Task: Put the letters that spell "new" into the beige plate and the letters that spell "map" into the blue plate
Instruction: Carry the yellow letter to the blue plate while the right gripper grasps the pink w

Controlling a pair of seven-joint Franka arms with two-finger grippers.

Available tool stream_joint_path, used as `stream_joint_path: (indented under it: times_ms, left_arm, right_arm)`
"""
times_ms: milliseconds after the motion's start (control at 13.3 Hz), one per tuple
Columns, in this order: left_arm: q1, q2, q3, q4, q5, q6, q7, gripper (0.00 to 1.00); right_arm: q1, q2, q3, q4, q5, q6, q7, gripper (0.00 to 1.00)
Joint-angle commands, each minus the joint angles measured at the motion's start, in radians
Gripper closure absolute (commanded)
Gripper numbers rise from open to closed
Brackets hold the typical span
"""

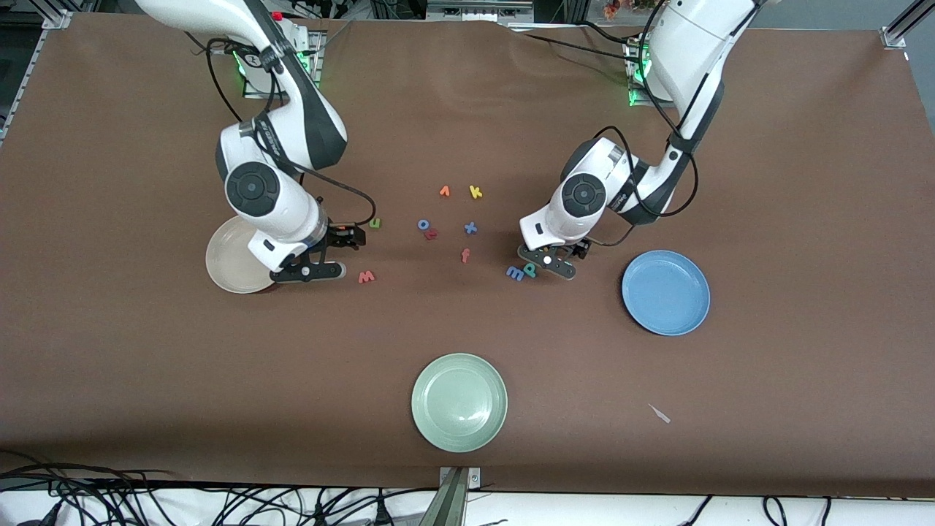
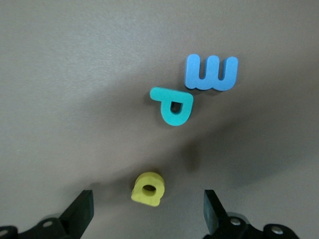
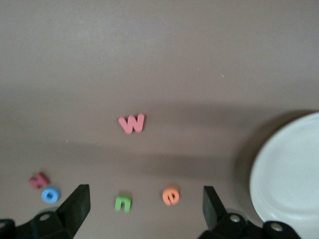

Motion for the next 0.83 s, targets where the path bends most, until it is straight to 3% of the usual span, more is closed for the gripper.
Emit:
stream_joint_path:
  times_ms: [0,225,300,601,751]
  left_arm:
    - [-0.02,0.002,0.008,0.0,0.036,0.022,-0.002,0.41]
    - [-0.026,0.002,0.009,0.0,0.037,0.011,0.004,0.91]
    - [-0.025,-0.004,0.011,0.002,0.04,0.003,0.004,0.96]
    - [0.0,-0.076,0.012,0.041,0.148,-0.15,0.02,0.96]
    - [0.058,-0.106,0.019,0.095,0.148,-0.26,0.164,0.94]
  right_arm:
    - [0.007,0.046,0.011,-0.02,0.009,0.094,0.003,0.0]
    - [0.015,0.117,0.023,-0.016,0.007,0.202,-0.009,0.0]
    - [0.018,0.135,0.025,-0.015,0.007,0.225,-0.009,0.0]
    - [0.016,0.171,0.028,-0.006,0.006,0.268,-0.011,0.0]
    - [0.015,0.191,0.028,-0.003,0.006,0.294,-0.015,0.0]
